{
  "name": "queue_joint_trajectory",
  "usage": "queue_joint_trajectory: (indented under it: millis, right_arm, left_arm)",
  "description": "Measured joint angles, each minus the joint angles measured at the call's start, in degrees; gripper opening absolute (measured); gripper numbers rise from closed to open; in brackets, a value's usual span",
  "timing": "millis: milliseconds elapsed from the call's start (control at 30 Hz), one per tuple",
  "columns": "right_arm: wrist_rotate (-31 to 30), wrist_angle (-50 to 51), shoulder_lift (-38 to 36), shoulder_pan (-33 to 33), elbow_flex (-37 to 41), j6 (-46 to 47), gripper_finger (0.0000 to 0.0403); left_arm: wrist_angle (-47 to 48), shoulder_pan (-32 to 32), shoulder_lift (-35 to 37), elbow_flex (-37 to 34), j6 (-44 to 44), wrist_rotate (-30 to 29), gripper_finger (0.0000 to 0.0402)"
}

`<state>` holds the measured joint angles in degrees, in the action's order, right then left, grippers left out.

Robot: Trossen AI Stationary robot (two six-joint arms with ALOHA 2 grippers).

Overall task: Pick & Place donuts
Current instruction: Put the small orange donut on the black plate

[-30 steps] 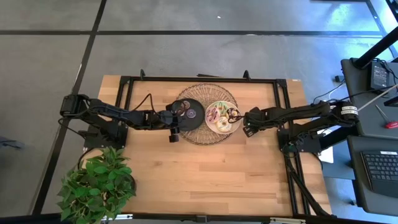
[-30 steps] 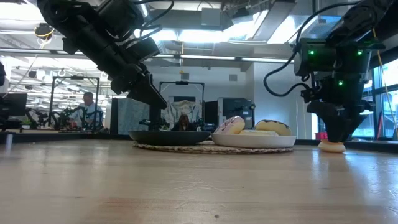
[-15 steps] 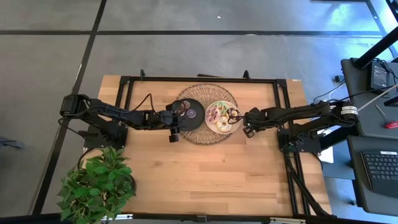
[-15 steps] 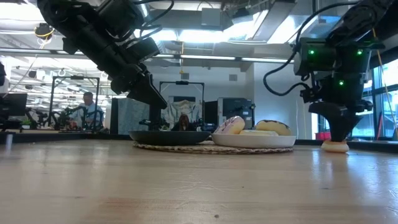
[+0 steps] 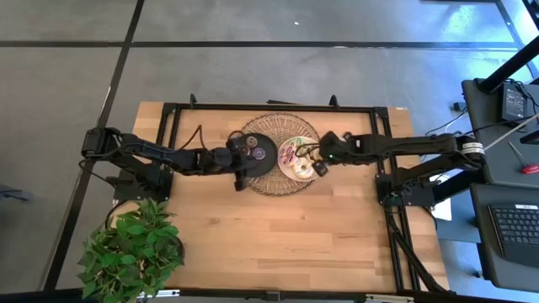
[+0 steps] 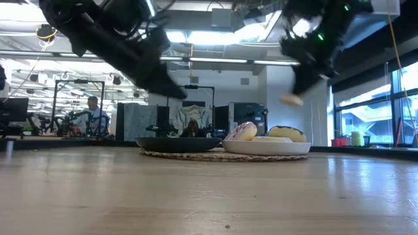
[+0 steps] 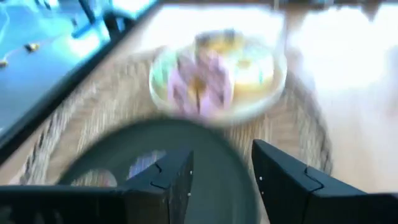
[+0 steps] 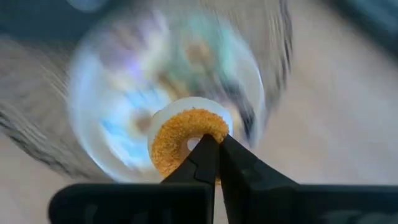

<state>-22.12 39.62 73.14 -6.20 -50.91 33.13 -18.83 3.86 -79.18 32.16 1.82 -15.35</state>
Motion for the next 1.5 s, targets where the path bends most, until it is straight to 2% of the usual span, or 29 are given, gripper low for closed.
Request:
queue_joint_trajectory:
  millis: [233, 433, 567, 733, 967, 1267, 1500]
  right_arm:
    - [-6.65, -25.05, 0.51, 3.34, -1.51, -13.74, 0.0011]
    - [-8.47, -43.76, 6.98, 5.2, -1.32, -23.04, 0.0014]
    - [-8.37, -51.94, 13.27, 5.52, -1.34, -27.4, 0.0015]
    - [-12.38, -55.39, 19.42, 5.49, -3.71, -29.61, 0.0015]
    - [-12.95, -55.26, 24.82, 5.49, -8.26, -32.16, 0.0016]
    - [-13.08, -55.46, 25.44, 5.68, -9.32, -32.04, 0.0016]
    - [-12.96, -56.55, 25.44, 7.38, -9.3, -32.18, 0.0016]
  left_arm:
    - [-16.88, -0.01, 0.01, 0.07, 1.47, -0.01, 0.0161]
    - [-18.11, 0.0, 0.02, 0.07, 1.49, -0.55, 0.0159]
    - [-17.02, -0.06, 0.02, 0.07, 1.5, 0.02, 0.0157]
    - [-17.05, -0.17, 0.02, 0.07, 1.8, -1.79, 0.0156]
    - [-16.99, -0.04, 0.02, 0.07, 6.28, -5.03, 0.015]
    - [-16.96, -0.02, 0.02, 0.04, 8.53, -10.86, 0.0147]
    - [-16.96, -0.03, 0.02, 0.04, 8.51, -10.19, 0.0145]
